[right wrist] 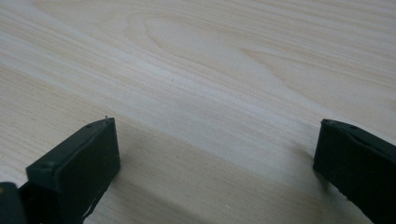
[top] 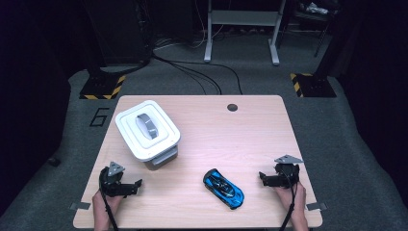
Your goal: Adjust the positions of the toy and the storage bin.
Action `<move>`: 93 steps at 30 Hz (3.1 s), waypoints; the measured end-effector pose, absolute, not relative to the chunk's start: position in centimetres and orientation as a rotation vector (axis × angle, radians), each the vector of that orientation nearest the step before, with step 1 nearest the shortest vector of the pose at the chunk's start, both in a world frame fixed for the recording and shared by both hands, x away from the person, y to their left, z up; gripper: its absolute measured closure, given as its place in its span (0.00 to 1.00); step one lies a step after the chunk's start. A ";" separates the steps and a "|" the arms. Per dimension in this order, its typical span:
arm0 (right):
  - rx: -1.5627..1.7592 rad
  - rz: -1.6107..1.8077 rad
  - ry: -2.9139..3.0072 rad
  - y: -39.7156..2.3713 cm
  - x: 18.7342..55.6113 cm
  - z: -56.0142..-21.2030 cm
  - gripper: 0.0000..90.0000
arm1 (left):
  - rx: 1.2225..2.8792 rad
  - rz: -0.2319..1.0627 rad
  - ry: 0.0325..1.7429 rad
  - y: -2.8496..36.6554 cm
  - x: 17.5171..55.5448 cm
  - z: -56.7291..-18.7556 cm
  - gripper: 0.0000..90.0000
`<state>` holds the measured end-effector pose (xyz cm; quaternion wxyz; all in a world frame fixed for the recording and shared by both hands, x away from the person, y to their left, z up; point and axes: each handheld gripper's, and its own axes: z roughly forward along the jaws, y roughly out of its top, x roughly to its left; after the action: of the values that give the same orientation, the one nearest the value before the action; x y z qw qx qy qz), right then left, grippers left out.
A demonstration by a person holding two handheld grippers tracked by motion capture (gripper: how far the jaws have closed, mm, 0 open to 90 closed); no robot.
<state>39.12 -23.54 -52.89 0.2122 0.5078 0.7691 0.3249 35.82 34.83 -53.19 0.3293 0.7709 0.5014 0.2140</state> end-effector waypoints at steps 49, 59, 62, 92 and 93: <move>1.327 0.922 2.200 -22.4 38.4 -51.1 0.00 | 2.013 0.579 1.307 34.5 35.9 -53.2 0.03; 1.225 0.940 2.228 -20.2 37.0 -48.5 0.00 | 2.011 0.577 1.316 34.4 35.8 -53.1 0.03; 1.212 0.938 2.248 -19.7 36.9 -48.1 0.00 | 2.021 0.571 1.312 34.5 35.9 -53.1 0.03; 0.972 0.978 2.481 -11.7 35.7 -47.1 0.00 | 2.011 0.578 1.304 34.5 35.8 -53.2 0.04; 0.932 0.971 2.492 -11.5 35.8 -47.1 0.00 | 2.011 0.579 1.304 34.5 35.8 -53.2 0.04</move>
<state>35.76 -11.46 -47.12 0.1543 0.3250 0.8694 0.3387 35.82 34.47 -53.17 0.3317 0.7694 0.4989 0.2215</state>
